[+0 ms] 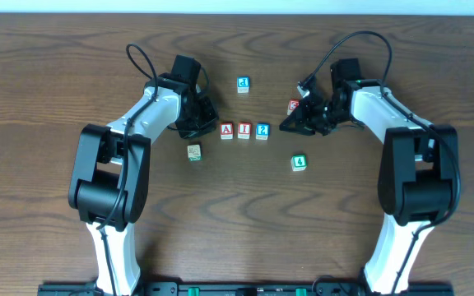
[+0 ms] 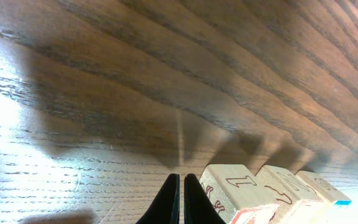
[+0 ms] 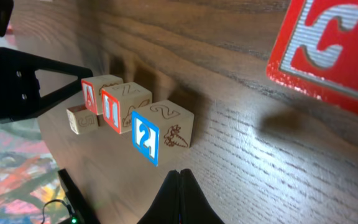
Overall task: Spell out Ai2
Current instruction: 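Push the A I 2 row into alignment with both grippers, then press both grippers against row ends to squeeze blocks together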
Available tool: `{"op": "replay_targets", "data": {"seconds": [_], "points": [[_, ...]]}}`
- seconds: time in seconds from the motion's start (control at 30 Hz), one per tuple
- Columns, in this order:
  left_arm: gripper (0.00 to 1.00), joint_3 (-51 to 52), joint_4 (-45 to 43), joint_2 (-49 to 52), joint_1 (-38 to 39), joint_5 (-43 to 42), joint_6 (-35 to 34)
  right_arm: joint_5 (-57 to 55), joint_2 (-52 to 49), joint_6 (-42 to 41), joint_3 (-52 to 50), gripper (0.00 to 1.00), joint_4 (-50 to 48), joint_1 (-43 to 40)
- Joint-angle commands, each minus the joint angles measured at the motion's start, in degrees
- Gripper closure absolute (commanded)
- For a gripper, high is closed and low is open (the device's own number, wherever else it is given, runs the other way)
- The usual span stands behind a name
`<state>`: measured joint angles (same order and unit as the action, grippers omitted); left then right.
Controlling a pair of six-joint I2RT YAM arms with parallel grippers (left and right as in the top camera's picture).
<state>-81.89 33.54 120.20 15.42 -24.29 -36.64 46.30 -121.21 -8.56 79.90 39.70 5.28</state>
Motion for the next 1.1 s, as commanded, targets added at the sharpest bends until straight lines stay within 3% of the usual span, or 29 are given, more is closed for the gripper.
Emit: {"op": "replay_targets", "data": {"seconds": [0.0, 0.37, 1.07], "points": [[0.94, 0.15, 0.02, -1.22, -0.22, -0.9, -1.31, 0.74, -0.85, -0.79, -0.13, 0.98, -0.26, 0.96], [0.94, 0.2, -0.63, -0.31, 0.09, -2.78, -1.81, -5.57, -1.07, -3.65, -0.13, 0.98, -1.81, 3.69], [0.94, 0.2, -0.24, 0.31, 1.22, -2.58, -2.14, -4.68, -3.63, -4.74, -0.13, 0.98, -3.45, 5.16]]}}
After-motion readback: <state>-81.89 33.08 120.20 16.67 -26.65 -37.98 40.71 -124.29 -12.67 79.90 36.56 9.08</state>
